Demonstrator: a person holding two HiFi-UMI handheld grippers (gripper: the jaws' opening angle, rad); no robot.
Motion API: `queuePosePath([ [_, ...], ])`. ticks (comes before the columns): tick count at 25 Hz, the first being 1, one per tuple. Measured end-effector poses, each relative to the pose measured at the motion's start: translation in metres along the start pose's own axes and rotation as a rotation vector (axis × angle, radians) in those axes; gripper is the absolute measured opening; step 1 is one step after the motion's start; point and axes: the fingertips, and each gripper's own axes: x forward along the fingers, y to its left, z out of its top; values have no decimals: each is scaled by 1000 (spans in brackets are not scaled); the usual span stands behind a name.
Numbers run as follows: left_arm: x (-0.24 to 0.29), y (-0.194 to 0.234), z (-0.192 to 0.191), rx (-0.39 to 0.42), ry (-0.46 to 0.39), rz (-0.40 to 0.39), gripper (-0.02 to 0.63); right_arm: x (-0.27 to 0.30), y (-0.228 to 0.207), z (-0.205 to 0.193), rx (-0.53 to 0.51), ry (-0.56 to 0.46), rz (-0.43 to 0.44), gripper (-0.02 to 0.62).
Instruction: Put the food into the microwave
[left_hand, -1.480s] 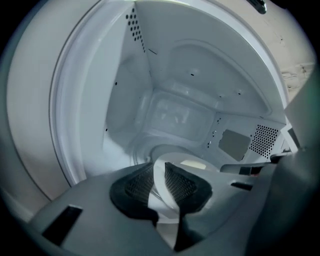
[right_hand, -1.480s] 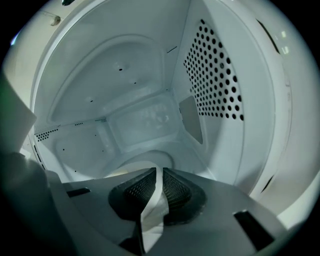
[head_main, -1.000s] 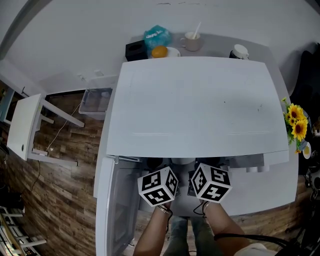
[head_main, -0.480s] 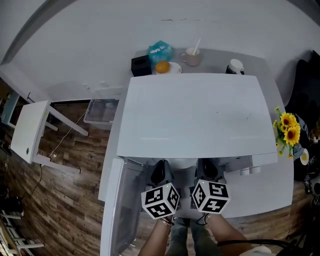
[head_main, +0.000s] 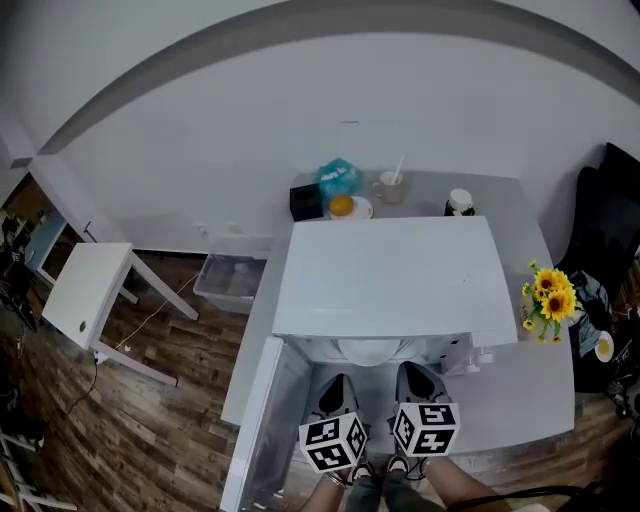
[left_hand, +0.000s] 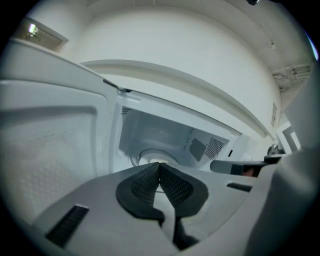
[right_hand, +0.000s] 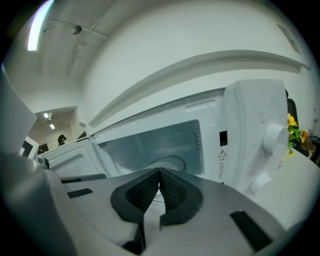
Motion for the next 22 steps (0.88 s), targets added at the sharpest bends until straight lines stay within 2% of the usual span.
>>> queuePosePath([
  [13,-67,-29,1,25,-6,-83,5,-60,35,6,-62,-9,67,17],
  [22,-86,-41,-12,39,2,-103,5,-86,39,-8,-86,4,76,18],
])
